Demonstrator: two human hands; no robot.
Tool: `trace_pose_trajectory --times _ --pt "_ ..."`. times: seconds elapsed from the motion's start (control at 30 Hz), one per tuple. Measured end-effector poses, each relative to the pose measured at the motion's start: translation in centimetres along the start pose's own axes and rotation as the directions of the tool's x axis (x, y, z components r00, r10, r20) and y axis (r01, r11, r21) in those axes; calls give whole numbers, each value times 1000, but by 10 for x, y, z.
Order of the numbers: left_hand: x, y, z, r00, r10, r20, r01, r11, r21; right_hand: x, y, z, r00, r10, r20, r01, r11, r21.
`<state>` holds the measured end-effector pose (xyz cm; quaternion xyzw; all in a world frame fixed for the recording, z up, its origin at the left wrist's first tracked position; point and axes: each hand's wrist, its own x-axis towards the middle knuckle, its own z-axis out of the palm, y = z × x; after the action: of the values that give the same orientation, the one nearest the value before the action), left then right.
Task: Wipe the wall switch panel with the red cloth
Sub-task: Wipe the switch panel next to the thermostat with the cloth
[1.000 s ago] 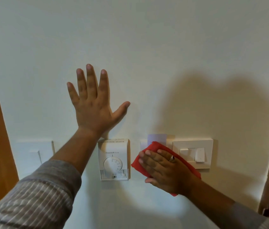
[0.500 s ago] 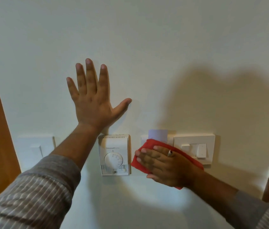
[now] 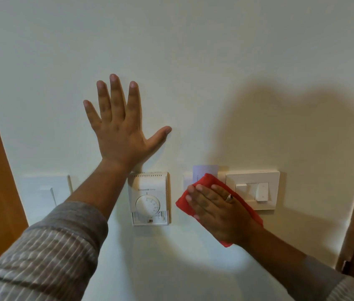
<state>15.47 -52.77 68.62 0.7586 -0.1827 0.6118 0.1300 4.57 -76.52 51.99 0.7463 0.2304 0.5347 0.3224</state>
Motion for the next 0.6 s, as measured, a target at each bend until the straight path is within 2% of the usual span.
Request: trace_pose_trajectory --times 0.1,0.17,0.23,0.4,0.6 --pt "-1 1 2 1000 -5 -17 5 1000 5 12 -4 0 983 179 -45 -179 984 -1" --pt "-2 2 3 1000 -7 -24 7 1000 4 25 -12 3 973 228 -34 -228 974 0" --pt "-2 3 4 999 -1 -33 1 1000 2 31 -15 6 980 199 -28 -199 980 -11" --pt "-1 0 5 999 7 -35 -7 1000 -4 11 -6 5 999 -31 27 31 999 -12" --pt "-2 2 3 1000 -2 -27 2 1000 -10 -1 9 -2 999 38 -8 -38 999 7"
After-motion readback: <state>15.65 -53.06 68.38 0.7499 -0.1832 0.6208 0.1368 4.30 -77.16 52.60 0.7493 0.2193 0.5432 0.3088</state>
